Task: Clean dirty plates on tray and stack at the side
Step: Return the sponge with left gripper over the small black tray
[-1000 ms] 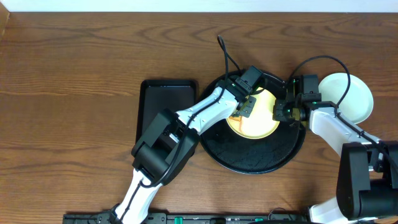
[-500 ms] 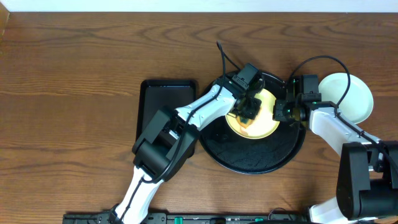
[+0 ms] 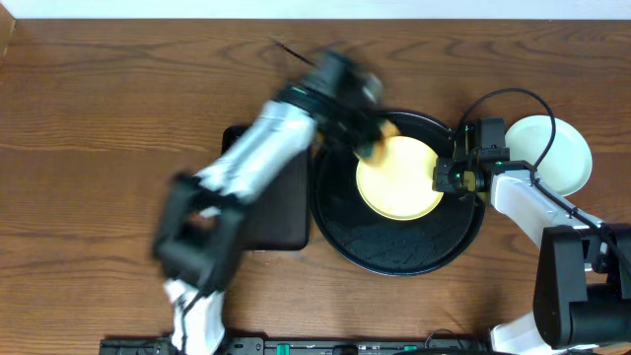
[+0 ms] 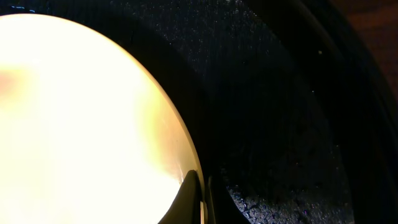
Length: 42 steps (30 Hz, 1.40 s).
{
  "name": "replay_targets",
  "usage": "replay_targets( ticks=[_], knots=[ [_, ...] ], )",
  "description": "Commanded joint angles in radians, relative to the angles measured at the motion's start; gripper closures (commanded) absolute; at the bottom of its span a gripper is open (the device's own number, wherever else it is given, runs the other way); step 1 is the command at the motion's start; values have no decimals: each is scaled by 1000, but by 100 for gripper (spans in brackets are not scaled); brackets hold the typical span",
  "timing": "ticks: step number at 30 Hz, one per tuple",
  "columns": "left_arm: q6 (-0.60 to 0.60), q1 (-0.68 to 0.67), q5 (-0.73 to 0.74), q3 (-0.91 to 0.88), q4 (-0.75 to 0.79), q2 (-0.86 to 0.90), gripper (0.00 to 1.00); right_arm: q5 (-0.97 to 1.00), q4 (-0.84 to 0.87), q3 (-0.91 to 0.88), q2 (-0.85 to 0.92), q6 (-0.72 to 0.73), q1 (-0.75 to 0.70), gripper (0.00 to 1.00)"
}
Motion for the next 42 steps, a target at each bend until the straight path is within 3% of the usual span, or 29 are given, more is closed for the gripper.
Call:
replay_targets(
  ticks=[1, 6, 10, 18, 20, 24, 26, 28, 31, 39, 42],
  knots=[
    [-13, 102, -60, 39, -91, -158, 92, 6, 3, -3, 9, 1, 3, 98],
    [6, 211, -444, 27, -380, -192, 92, -2, 3, -3, 9, 1, 3, 95],
    [6, 220, -570, -52, -429, -175, 92, -2, 3, -3, 9, 1, 3, 95],
    [6, 217, -642, -364, -171, -172, 92, -2, -1, -3, 9, 1, 3, 90],
    [6, 217, -657, -418, -105, -172, 92, -2, -9, -3, 9, 1, 3, 85],
    [6, 215, -656, -481, -24, -172, 92, -2, -12, -3, 9, 1, 3, 83],
    [6, 214, -656, -504, 2, -172, 76, -2, -13, -3, 10, 1, 3, 82],
    [6, 214, -657, -520, 18, -172, 44, -2, -18, -3, 10, 1, 3, 79],
    [6, 214, -657, -523, 15, -172, 25, -2, -31, -3, 10, 1, 3, 79],
    [6, 214, -657, -523, 13, -172, 18, -2, 11, -44, 13, 1, 3, 81],
    [6, 214, -657, -523, 13, -172, 18, -2, 23, -47, 13, 1, 3, 95]
  ],
)
